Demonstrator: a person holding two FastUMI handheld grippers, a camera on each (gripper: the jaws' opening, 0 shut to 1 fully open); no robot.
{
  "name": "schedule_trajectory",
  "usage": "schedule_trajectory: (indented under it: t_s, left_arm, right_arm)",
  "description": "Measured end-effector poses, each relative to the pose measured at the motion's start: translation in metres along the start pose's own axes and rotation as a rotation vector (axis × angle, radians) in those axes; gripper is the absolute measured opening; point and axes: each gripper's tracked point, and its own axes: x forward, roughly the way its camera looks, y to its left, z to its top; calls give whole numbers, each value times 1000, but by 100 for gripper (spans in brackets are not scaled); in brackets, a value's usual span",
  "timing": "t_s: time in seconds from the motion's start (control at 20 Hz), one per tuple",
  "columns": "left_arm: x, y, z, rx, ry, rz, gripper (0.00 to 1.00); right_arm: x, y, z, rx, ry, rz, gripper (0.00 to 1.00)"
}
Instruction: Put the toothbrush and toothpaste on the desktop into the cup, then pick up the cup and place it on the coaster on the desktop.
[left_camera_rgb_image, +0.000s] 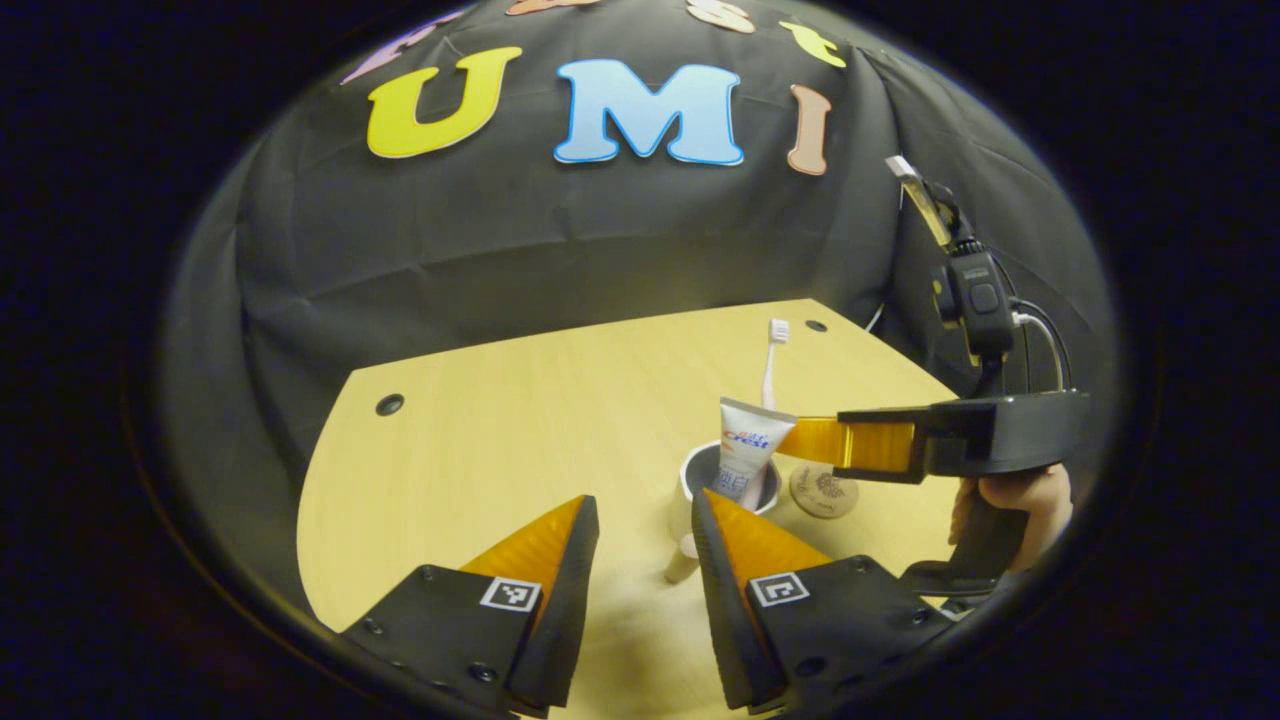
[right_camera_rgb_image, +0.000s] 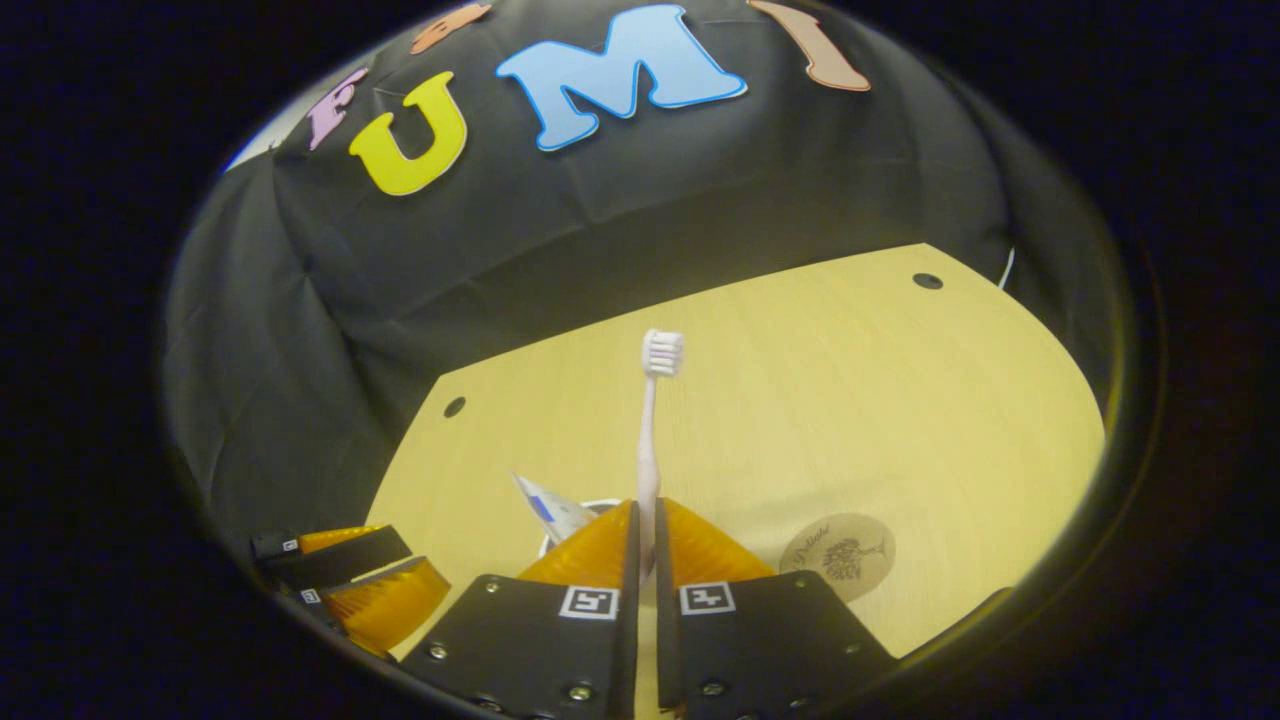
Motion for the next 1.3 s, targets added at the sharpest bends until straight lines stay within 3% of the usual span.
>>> schedule_trajectory:
  t_s: [0.2,0.25,0.3,0.35,0.45,0.65,0.9,1.05,1.2,1.3]
  left_arm:
    - [5,-6,-3,13,23,-24,58]
    - [7,-9,-3,21,30,-34,58]
    - [8,-11,-5,31,39,-46,65]
    - [9,-14,-7,41,51,-63,62]
    - [13,-20,-13,62,78,-99,65]
    - [16,-28,-25,120,144,-156,62]
    - [29,-32,-40,223,270,-239,65]
    - [36,-39,-51,262,353,-290,62]
    - [48,-37,-70,308,457,-298,58]
    - [53,-33,-79,342,503,-297,65]
  right_arm:
    - [-7,-2,-3,-8,23,6,8]
    - [-10,-4,-3,-10,24,6,8]
    - [-14,-6,-1,-8,23,7,8]
    - [-18,-9,0,-5,22,6,8]
    - [-24,-16,1,5,21,-4,8]
    - [-33,-39,1,53,22,-35,8]
    - [-45,-70,3,119,18,-84,8]
    - [-54,-92,4,162,5,-118,8]
    - [-64,-111,3,210,-3,-154,8]
    - [-71,-124,-1,238,-7,-179,8]
